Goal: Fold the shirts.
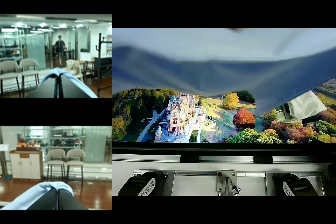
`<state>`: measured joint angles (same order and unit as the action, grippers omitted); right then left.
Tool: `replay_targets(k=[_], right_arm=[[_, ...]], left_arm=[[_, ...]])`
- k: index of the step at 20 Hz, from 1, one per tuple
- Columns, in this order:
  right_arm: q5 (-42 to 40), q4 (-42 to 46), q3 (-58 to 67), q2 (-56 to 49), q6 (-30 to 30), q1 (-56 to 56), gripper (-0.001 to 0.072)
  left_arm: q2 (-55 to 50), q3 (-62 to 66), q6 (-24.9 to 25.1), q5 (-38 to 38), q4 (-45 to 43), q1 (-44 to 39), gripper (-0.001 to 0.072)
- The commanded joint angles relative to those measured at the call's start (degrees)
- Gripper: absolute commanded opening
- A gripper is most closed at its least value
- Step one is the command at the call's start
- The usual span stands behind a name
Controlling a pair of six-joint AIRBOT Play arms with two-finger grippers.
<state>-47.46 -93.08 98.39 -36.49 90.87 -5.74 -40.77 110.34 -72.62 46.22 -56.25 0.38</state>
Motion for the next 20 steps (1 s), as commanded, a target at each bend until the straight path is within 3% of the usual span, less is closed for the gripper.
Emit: replay_targets(k=[1, 6, 8, 10, 12, 16, 20], right_arm=[[-6.38, 1.07, 2.01, 0.42, 0.07, -0.04, 0.0082], [-15.63, 6.58, 1.99, -0.17, -0.13, -0.04, 0.0082], [-24.15, 6.62, 1.95, -2.67, -1.31, -0.04, 0.0082], [-33.79, 4.83, 0.09, -7.37, -1.97, -0.04, 0.0082], [-36.72, 3.61, -4.85, -12.68, -2.80, -0.04, 0.0082], [-25.09, 1.14, -13.68, -26.88, -4.92, -0.04, 0.0082], [-7.87, -4.02, -13.70, -43.39, -4.94, -0.04, 0.0082]], left_arm=[[3.13, 0.44, -0.81, 6.12, -5.62, 0.02, 0.0031], [2.67, -0.50, -5.38, 17.18, -19.06, 0.02, 0.0031], [1.92, -3.39, -5.70, 21.66, -24.09, 0.02, 0.0031], [0.74, -9.18, -5.70, 25.24, -24.57, 0.02, 0.0031], [-1.05, -17.16, -5.68, 25.31, -24.61, 0.02, 0.0032], [-10.47, -32.98, -8.76, 18.49, -24.55, 0.02, 0.0032], [-26.38, -35.76, -13.62, 8.52, -21.14, 0.00, 0.0032]])
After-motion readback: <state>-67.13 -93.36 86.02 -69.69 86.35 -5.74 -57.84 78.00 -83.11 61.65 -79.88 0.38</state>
